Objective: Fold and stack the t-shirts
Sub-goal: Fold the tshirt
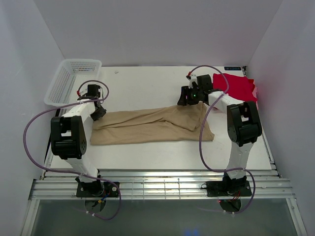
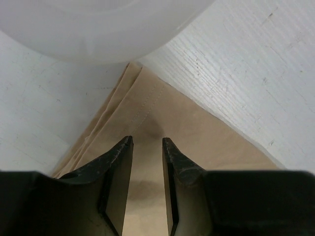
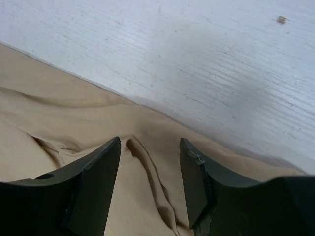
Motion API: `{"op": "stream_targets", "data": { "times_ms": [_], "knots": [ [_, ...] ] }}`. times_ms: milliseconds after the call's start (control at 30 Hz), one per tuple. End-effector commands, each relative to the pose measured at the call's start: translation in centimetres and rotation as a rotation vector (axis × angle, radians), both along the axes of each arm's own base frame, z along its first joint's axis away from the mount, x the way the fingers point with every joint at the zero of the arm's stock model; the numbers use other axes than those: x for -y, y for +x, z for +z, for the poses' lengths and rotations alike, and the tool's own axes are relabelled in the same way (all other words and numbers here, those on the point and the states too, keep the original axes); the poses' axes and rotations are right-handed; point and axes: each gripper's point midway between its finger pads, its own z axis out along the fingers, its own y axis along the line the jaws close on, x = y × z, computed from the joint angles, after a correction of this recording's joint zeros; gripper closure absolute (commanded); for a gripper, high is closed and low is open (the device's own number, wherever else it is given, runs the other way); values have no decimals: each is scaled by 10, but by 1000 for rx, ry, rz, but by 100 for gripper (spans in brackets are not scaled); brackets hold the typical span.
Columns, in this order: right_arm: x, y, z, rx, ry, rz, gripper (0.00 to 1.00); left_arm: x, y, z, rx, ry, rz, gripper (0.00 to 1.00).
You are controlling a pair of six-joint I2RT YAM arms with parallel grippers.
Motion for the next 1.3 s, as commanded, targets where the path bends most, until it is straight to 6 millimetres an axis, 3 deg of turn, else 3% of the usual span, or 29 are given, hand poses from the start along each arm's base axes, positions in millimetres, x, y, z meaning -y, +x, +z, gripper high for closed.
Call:
{"op": "stream_targets", "data": {
  "times_ms": [0, 233, 400, 433, 467, 567, 933, 1133, 1233, 1267],
  "knots": [
    [-19, 4, 14, 10, 48, 52, 43, 1, 14, 9, 35, -1, -2, 59],
    [-33, -12, 4, -31, 46, 97, 44, 2, 18, -3, 7, -6, -4, 59],
    [-33, -24, -7, -61, 23, 107, 47, 2, 21, -5, 3, -5, -7, 60],
    [-33, -26, -9, -66, 20, 108, 50, 1, 22, -5, 5, -3, -6, 60],
    [-32, -27, -13, -74, 16, 107, 58, 1, 23, -5, 4, 0, -8, 60],
    [-32, -29, -18, -95, 5, 110, 66, 0, 23, -5, 2, 6, -10, 59],
    [-31, -36, -28, -130, -10, 124, 61, -1, 22, -3, 3, 11, -14, 60],
    [-31, -43, -34, -147, -28, 143, 76, -2, 22, -2, 5, 16, -14, 60],
    [-30, -48, -30, -137, -34, 162, 92, -3, 22, -1, 7, 18, -12, 60],
    [-30, -53, -30, -149, -35, 170, 92, -2, 22, -1, 7, 17, -14, 60]
  ]
}}
